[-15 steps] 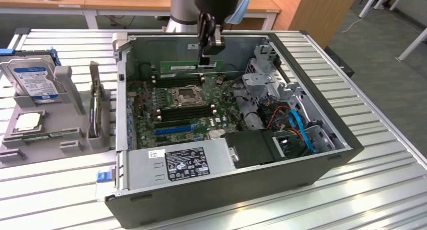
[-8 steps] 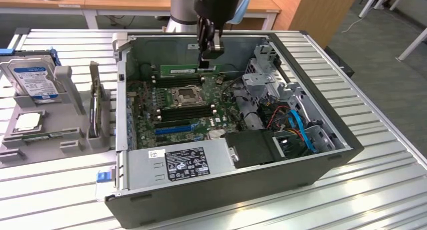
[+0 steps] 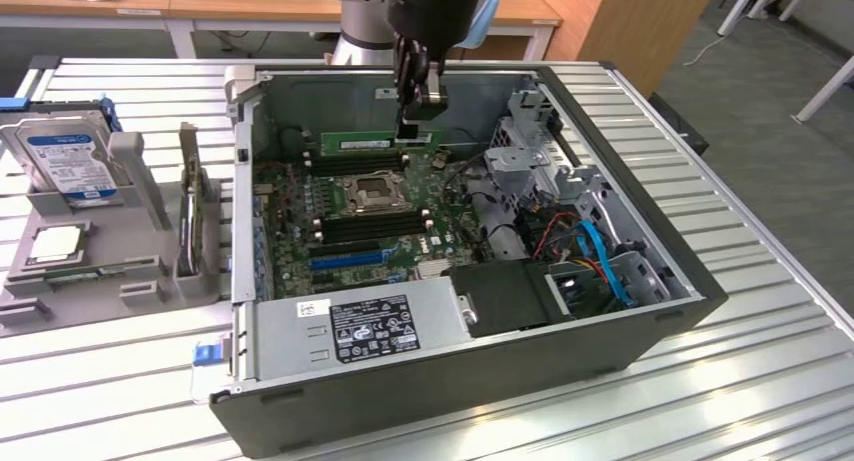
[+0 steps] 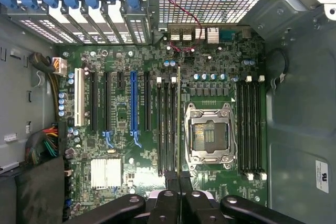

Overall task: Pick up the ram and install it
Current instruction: 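Insert the ram into the slot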

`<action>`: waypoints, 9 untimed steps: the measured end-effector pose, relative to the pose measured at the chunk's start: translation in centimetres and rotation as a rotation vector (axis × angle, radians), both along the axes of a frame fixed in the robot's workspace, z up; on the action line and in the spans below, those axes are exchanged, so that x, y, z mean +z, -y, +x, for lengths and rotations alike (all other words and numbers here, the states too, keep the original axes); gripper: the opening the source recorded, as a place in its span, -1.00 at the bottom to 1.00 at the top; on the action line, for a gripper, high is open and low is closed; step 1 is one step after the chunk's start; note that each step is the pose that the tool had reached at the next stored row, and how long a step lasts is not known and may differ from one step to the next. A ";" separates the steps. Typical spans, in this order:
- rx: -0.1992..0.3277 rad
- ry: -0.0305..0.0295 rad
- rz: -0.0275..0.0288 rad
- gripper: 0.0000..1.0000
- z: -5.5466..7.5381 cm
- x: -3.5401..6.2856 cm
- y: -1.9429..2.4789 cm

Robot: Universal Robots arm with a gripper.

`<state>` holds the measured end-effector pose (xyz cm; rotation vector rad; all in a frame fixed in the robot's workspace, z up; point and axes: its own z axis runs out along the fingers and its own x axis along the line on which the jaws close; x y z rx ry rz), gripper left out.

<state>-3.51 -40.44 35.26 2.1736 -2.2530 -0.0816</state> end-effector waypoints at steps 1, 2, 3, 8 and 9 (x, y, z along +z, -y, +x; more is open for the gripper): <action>0.000 0.0001 0.0002 -0.77 0.0 -0.01 0.02; 0.000 0.0000 0.0001 -0.77 0.0 0.00 0.06; 0.000 0.0000 0.0000 -0.77 0.0 0.00 0.11; 0.000 0.0000 0.0000 -0.77 0.0 0.00 0.42; 0.000 0.0000 0.0000 -0.77 0.0 0.00 0.47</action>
